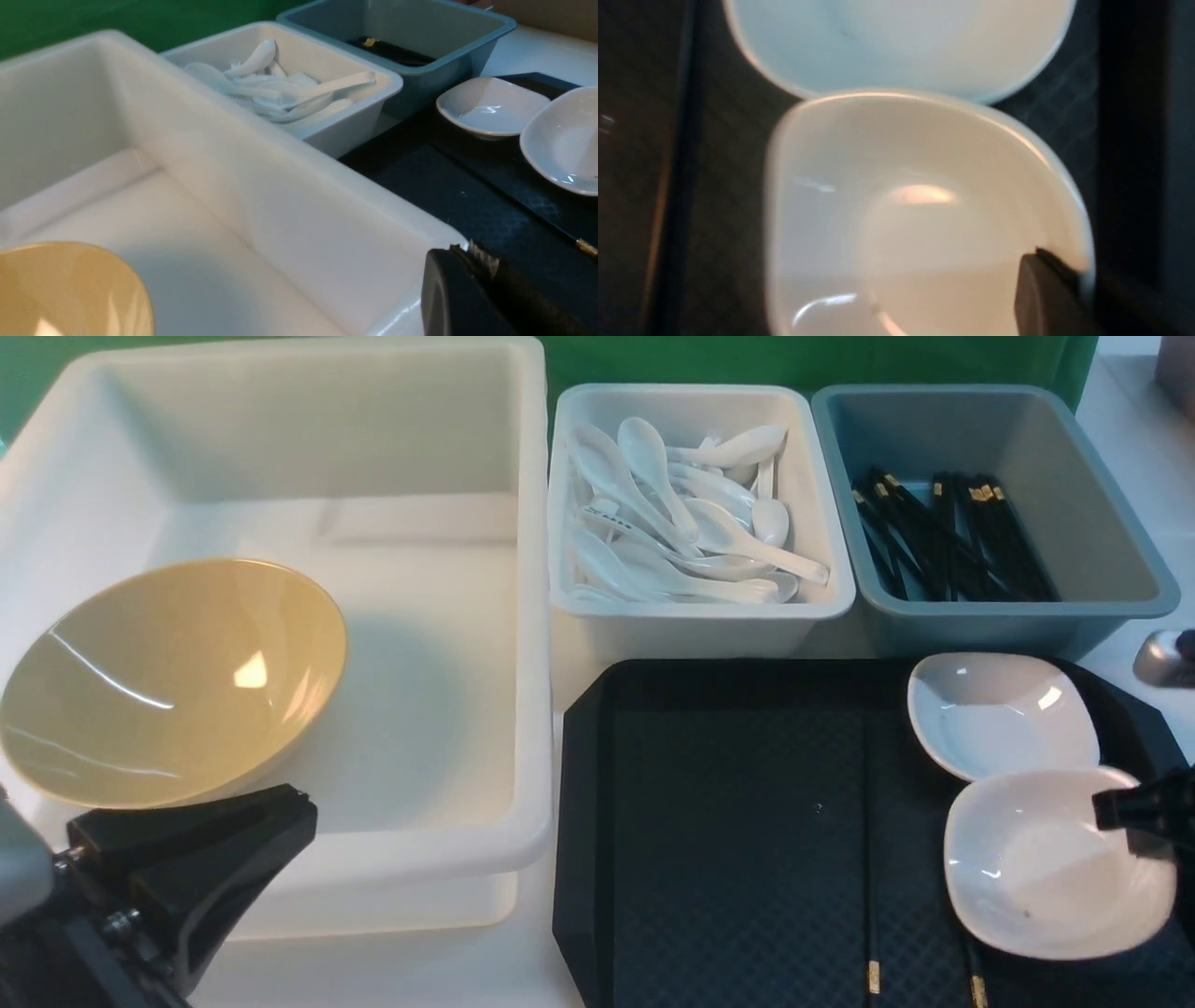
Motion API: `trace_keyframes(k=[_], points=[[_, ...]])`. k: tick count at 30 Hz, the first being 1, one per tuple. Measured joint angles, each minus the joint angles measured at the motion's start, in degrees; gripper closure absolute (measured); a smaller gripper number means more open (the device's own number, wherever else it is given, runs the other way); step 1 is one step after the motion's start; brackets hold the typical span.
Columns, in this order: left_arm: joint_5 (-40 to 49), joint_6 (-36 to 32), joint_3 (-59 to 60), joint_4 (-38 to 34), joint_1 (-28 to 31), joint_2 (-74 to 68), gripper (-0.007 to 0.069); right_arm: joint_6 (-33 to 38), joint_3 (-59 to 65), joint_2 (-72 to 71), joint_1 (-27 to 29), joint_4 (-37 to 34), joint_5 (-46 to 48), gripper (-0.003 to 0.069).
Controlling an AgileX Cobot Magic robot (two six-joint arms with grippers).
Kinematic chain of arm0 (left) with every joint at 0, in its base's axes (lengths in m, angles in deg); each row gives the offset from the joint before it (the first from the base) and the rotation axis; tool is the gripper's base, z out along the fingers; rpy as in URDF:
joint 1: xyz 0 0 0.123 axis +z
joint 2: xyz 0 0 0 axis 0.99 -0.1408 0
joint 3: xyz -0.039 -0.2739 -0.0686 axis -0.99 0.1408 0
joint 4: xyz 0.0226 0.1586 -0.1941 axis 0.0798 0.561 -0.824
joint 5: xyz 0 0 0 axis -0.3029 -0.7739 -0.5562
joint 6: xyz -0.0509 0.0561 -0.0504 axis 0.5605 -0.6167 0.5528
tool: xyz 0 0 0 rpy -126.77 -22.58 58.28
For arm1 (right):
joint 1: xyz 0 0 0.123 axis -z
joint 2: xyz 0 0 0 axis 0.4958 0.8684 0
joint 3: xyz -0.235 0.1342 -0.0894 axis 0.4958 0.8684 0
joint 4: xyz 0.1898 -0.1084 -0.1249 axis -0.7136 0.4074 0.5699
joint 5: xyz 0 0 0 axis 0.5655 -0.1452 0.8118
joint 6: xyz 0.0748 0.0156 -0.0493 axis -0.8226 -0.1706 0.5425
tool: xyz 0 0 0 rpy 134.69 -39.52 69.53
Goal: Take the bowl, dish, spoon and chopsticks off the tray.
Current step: Use the right arm to grab the plate, then use the right arm to put the plate into the large storage box on the left
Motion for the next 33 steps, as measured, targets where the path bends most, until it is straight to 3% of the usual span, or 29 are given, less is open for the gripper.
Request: trace_keyframes(k=[4,9,10,13,14,17,22,27,31,33], points=[[0.2,1.6,-0.1,6.2,0.0,3.2,0.0636,3.4,-5.2,-4.1,0.1,-2.0,5.7,0.0587],[-0.4,11.4,1.0,18.7,0.0,6.0,0.0635,14.0,-14.7,-6.9,-1.6,-16.8,10.6,0.0587],[-2.1,14.9,2.0,22.3,0.0,6.3,0.0635,17.3,-17.7,-6.6,-4.1,-23.5,10.5,0.0587],[-7.4,22.7,3.3,26.9,0.0,6.5,0.0634,21.9,-22.6,-4.3,-12.6,-32.1,6.9,0.0587],[-7.7,23.1,3.4,27.1,0.0,6.5,0.0634,22.2,-23.2,-4.0,-13.3,-32.8,6.6,0.0587],[-10.1,28.1,3.9,28.5,0.0,6.7,0.0634,23.7,-29.5,2.6,-25.8,-35.4,-1.2,0.0587],[-10.4,29.4,4.0,28.7,0.0,6.7,0.0633,25.5,-37.9,16.0,-36.8,-36.5,-9.7,0.0587],[-10.4,29.5,4.0,28.9,0.0,6.7,0.0633,28.3,-50.6,33.0,-39.3,-35.7,-5.3,0.0587],[-10.4,29.7,4.0,28.9,0.0,6.8,0.0633,20.4,-61.5,42.8,-39.8,-26.4,2.4,0.0585],[-10.4,29.7,4.0,28.9,0.0,7.0,0.0633,14.5,-66.4,46.3,-40.9,-17.2,6.2,0.0576]])
